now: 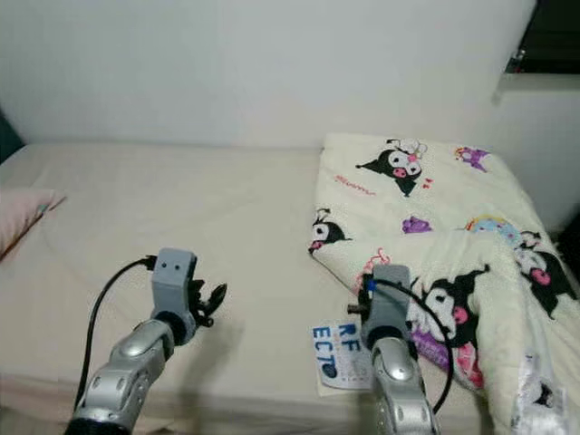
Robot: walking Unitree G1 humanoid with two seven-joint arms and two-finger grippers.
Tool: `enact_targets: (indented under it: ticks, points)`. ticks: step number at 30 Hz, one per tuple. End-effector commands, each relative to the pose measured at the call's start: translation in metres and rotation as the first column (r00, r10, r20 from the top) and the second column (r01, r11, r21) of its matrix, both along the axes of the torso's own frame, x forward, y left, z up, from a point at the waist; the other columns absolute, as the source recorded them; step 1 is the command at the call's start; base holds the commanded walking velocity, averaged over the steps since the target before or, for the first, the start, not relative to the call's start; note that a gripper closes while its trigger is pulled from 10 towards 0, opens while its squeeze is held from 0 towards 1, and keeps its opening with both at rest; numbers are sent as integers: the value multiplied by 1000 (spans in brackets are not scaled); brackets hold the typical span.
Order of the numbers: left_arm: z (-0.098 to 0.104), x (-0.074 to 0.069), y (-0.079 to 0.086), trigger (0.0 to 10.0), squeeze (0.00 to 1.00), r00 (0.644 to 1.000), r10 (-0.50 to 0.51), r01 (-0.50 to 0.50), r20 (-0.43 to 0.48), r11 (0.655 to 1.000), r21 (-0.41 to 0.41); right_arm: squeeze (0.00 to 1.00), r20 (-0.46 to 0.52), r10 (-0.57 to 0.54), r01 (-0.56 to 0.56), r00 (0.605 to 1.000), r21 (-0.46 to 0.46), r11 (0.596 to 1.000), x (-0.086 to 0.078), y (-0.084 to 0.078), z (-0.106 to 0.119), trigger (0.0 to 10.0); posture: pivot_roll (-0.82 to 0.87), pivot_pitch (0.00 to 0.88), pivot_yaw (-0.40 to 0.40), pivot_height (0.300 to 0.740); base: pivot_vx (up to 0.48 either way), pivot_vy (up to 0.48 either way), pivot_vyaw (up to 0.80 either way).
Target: Clean up the room
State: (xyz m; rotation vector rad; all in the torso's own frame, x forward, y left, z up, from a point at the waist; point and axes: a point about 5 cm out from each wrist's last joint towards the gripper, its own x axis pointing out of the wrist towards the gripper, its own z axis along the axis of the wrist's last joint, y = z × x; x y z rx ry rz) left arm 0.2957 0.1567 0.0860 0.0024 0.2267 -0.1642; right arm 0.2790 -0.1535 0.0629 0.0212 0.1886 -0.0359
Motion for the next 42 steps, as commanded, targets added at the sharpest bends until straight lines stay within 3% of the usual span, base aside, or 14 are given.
enact_targets:
  ticks: [1,4,14,19,27,42]
  points:
    - [-5,-4,7,10000,0,1000,16,-16,-14,1000,26,0,-7,1,-1,1000,9,1000,0,1,-2,10000,23,58,12,740,0,0,0]
    - [-9,-7,9,10000,0,999,24,-24,-22,999,25,0,-15,2,-2,1000,-24,1000,-2,-1,-4,10000,23,56,7,740,0,0,0]
    - [-15,-12,20,10000,0,997,70,-68,-40,997,33,0,-39,-36,36,999,-2,999,-8,-7,-11,10000,14,50,5,720,0,0,0]
    - [-20,-17,27,10000,0,991,126,-124,-39,991,44,0,-40,10,-11,999,-30,999,-8,-6,-11,10000,14,38,-29,700,0,0,0]
    - [-20,-19,25,10000,0,988,150,-149,-28,988,32,0,-41,42,-43,998,-37,998,-6,-7,-9,10000,9,28,-51,675,0,0,0]
    - [-18,-19,17,10000,0,994,106,-105,-20,994,43,0,-51,22,-24,998,-23,999,-12,-8,-13,10000,9,39,-25,625,0,0,0]
